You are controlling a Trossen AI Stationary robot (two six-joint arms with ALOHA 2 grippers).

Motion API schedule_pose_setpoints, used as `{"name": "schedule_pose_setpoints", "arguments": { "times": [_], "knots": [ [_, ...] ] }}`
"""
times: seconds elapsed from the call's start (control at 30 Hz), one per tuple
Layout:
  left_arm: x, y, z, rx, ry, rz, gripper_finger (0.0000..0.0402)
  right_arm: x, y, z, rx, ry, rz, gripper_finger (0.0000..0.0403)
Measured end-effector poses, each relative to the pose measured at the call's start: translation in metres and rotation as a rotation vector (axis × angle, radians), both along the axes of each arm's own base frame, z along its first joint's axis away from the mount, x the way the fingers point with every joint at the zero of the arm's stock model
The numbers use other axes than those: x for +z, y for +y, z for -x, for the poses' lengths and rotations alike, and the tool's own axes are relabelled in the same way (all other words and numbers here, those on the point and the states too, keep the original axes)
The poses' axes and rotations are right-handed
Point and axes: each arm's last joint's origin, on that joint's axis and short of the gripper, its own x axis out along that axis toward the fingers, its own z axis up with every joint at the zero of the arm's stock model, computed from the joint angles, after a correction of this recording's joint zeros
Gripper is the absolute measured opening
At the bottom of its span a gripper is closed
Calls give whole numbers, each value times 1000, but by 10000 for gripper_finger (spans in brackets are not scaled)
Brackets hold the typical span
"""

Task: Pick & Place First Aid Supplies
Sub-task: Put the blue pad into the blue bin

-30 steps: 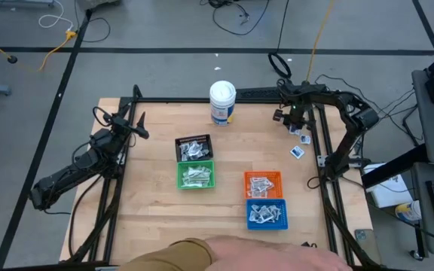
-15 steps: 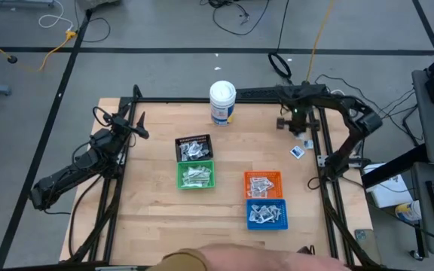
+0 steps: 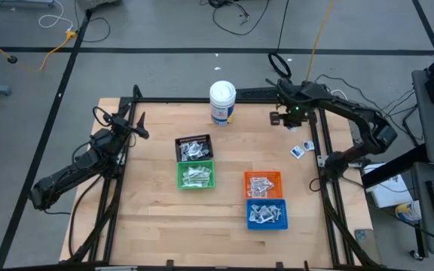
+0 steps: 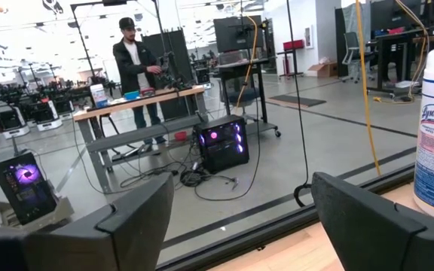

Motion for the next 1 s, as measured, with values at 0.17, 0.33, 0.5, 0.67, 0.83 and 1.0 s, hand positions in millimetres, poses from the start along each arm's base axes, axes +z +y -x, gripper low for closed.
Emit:
{"name": "schedule_pose_setpoints", "arguments": {
  "times": [0.17,0.33,0.5,0.67,0.83,1.0],
  "knots": [
    [0,0,0,0,0,0,309,10,27,-11,73,-12,4,0],
    [0,0,0,0,1,0,313,19,65,-28,180,-66,4,0],
    [0,0,0,0,0,0,325,23,108,-42,255,-84,0,0],
    [0,0,0,0,1,0,331,24,156,-52,317,-107,-41,0],
    [0,0,0,0,1,0,322,25,201,-59,355,-182,-56,0],
    [0,0,0,0,1,1,311,22,243,-65,377,-253,-93,0]
  ]
}}
